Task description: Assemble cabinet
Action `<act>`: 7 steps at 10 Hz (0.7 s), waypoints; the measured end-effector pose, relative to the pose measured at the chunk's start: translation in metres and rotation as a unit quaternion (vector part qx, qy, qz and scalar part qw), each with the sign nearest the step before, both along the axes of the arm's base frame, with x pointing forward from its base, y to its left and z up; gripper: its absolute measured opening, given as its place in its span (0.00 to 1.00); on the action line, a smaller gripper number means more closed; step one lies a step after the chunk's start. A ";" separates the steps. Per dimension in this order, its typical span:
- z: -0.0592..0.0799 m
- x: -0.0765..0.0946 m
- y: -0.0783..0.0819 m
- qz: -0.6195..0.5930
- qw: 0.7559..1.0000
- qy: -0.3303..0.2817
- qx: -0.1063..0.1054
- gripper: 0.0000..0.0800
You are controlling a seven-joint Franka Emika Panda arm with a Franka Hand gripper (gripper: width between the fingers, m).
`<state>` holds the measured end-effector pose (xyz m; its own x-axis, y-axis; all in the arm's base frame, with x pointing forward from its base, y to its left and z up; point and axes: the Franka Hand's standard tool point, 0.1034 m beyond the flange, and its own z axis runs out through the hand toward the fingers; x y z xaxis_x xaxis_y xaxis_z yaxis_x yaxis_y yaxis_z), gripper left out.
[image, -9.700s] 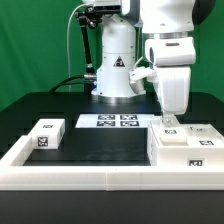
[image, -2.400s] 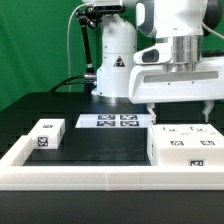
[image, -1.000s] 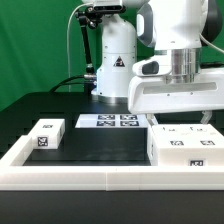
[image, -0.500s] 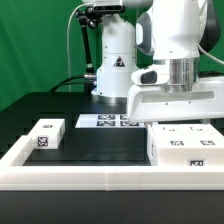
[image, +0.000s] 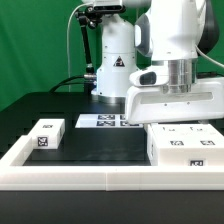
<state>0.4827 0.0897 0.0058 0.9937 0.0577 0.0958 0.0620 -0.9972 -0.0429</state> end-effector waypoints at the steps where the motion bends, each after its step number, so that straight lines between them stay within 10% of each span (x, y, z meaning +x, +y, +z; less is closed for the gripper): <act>1: 0.000 0.000 0.000 0.000 1.000 0.000 0.000 1.00; 7: 0.001 0.006 0.001 -0.002 1.000 -0.017 0.002 1.00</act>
Offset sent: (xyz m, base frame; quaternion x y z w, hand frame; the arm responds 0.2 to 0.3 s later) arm 0.0109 -0.0046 -0.0236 -0.0138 0.0349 0.0241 0.9990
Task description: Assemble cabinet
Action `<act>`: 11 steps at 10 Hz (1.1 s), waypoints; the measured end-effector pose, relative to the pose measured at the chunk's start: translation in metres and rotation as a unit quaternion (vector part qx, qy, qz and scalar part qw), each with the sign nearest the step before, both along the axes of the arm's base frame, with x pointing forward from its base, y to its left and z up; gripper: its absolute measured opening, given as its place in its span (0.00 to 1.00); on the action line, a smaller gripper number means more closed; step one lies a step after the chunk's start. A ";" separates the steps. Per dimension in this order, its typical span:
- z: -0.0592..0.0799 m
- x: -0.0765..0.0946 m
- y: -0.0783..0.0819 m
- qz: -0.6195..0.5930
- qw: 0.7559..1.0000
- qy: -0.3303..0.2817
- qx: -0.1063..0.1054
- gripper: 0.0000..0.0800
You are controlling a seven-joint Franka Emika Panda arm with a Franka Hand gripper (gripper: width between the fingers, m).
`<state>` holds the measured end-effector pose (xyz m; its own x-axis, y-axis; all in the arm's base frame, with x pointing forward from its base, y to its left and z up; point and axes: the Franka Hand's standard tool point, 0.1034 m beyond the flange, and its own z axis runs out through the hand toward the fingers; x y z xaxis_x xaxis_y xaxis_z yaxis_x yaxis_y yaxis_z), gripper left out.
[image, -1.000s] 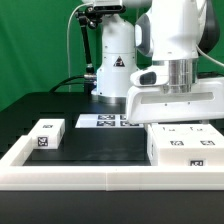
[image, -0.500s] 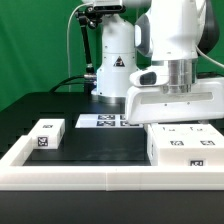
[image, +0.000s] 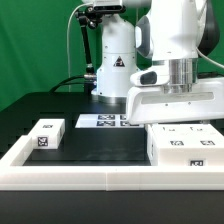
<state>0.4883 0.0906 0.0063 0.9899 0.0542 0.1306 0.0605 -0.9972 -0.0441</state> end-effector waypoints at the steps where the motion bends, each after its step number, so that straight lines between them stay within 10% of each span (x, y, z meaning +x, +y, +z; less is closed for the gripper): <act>1: 0.000 0.000 -0.001 0.000 1.000 0.000 0.000 1.00; 8: -0.001 0.005 -0.019 0.012 1.000 -0.002 -0.009 1.00; 11: -0.001 0.005 -0.018 0.014 1.000 -0.002 -0.009 0.72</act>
Offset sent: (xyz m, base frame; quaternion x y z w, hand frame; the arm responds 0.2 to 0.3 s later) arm 0.0101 -0.0193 -0.0132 -0.0089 0.0165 -0.0144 0.9997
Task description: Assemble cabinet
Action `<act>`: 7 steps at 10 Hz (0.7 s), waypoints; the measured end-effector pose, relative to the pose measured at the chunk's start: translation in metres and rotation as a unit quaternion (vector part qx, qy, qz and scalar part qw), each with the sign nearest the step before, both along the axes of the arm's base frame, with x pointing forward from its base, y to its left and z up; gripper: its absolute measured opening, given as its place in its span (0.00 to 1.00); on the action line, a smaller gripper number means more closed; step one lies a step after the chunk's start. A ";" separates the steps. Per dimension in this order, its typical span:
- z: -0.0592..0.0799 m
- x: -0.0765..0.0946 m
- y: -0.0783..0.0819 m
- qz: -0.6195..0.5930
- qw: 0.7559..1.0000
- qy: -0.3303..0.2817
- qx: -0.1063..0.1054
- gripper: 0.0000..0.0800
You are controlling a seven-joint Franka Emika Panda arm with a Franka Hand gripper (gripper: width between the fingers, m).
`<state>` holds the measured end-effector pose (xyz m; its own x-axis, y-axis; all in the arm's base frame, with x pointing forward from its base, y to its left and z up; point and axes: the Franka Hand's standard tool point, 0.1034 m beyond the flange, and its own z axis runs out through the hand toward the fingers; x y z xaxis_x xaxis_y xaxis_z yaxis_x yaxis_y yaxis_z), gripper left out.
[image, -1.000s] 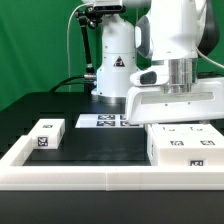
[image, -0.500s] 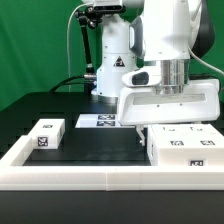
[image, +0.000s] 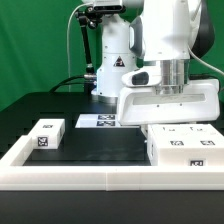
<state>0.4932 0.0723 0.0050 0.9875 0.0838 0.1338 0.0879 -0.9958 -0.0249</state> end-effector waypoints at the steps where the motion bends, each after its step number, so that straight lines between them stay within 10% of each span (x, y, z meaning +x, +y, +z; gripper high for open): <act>1: 0.000 0.000 0.001 0.001 1.000 0.000 0.000 0.49; 4: -0.001 -0.001 0.004 0.003 1.000 0.001 0.001 0.11; 7: -0.001 -0.002 0.005 0.004 1.000 0.002 0.001 0.01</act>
Offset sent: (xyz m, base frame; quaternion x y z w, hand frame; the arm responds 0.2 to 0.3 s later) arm 0.0070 0.0088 -0.0144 0.0103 0.0206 0.0031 0.9997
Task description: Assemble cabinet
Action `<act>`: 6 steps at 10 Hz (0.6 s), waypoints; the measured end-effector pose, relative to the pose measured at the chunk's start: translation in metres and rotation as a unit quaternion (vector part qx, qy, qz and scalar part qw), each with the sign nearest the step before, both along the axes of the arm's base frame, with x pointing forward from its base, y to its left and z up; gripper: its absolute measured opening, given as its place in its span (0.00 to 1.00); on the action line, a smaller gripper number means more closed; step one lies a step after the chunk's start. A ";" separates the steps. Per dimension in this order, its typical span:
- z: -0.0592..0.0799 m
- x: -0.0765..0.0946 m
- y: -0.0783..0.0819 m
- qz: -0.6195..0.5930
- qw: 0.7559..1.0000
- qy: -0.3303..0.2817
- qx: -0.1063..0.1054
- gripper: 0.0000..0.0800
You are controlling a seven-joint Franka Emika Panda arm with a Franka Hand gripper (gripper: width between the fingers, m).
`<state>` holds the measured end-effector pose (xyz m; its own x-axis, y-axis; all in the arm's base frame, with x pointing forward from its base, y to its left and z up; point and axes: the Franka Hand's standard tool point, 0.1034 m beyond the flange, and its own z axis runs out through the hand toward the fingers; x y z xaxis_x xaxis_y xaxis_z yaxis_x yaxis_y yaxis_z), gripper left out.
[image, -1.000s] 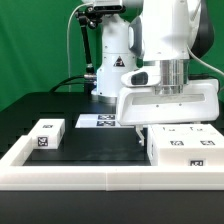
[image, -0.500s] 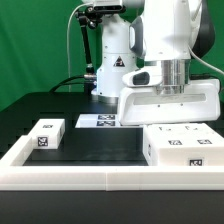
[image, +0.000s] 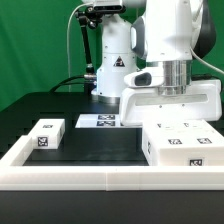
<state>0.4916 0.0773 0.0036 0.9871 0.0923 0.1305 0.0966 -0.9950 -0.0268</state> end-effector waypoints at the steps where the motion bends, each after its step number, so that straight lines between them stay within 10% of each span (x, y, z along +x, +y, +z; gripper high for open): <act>1: 0.000 0.000 0.000 0.000 1.000 0.000 0.000 0.00; 6: 0.000 0.000 0.000 0.004 1.000 0.000 -0.001 0.00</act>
Offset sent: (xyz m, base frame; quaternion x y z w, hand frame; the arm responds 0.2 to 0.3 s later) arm 0.0000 0.0000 0.0000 0.0000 0.0000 0.0000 1.0000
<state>0.4913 0.0772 0.0034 0.9863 0.1010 0.1301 0.1052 -0.9941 -0.0256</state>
